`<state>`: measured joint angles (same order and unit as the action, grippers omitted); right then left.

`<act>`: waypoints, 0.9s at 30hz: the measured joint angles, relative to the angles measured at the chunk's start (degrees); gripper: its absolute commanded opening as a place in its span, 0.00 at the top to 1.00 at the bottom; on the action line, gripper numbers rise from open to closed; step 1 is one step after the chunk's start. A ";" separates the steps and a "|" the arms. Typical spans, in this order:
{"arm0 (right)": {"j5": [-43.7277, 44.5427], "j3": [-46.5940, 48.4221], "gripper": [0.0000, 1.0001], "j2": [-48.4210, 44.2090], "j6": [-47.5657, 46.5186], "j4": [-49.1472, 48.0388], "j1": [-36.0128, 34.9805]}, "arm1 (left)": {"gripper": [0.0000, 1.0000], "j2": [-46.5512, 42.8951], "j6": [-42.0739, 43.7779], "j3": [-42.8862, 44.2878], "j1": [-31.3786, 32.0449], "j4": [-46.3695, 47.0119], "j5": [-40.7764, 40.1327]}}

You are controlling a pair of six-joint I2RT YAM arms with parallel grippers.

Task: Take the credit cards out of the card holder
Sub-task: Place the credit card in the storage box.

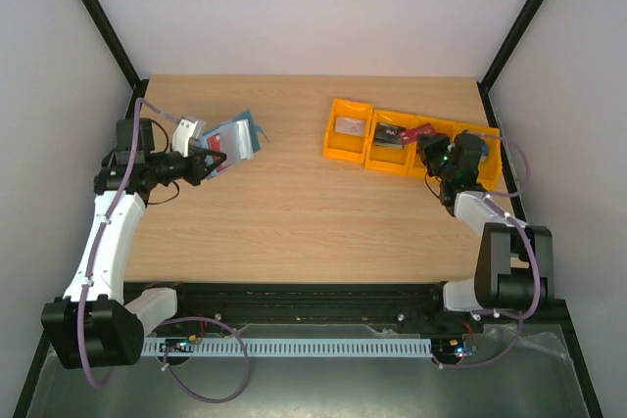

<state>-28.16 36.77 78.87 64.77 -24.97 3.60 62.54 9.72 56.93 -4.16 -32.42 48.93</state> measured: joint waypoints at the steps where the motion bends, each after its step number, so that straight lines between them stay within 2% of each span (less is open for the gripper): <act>1: 1.36 -0.37 0.98 0.46 1.62 -0.90 0.44 | 0.98 0.00 -0.11 0.00 0.00 0.02 0.00; 10: 16.37 -1.27 0.98 6.60 15.67 -6.95 1.70 | 0.98 -0.02 -0.92 0.00 0.00 0.33 -0.04; 16: 16.59 3.15 0.98 18.14 20.87 -7.39 1.70 | 0.98 -0.02 -0.96 0.00 0.00 0.44 -0.02; 27: 18.62 6.95 0.99 24.02 25.70 -8.39 1.75 | 0.97 -0.02 -0.94 0.00 0.00 0.44 0.17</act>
<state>-9.54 43.72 102.89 90.48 -33.36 5.34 62.52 8.78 56.93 -4.16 -31.99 49.10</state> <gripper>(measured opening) 0.017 0.073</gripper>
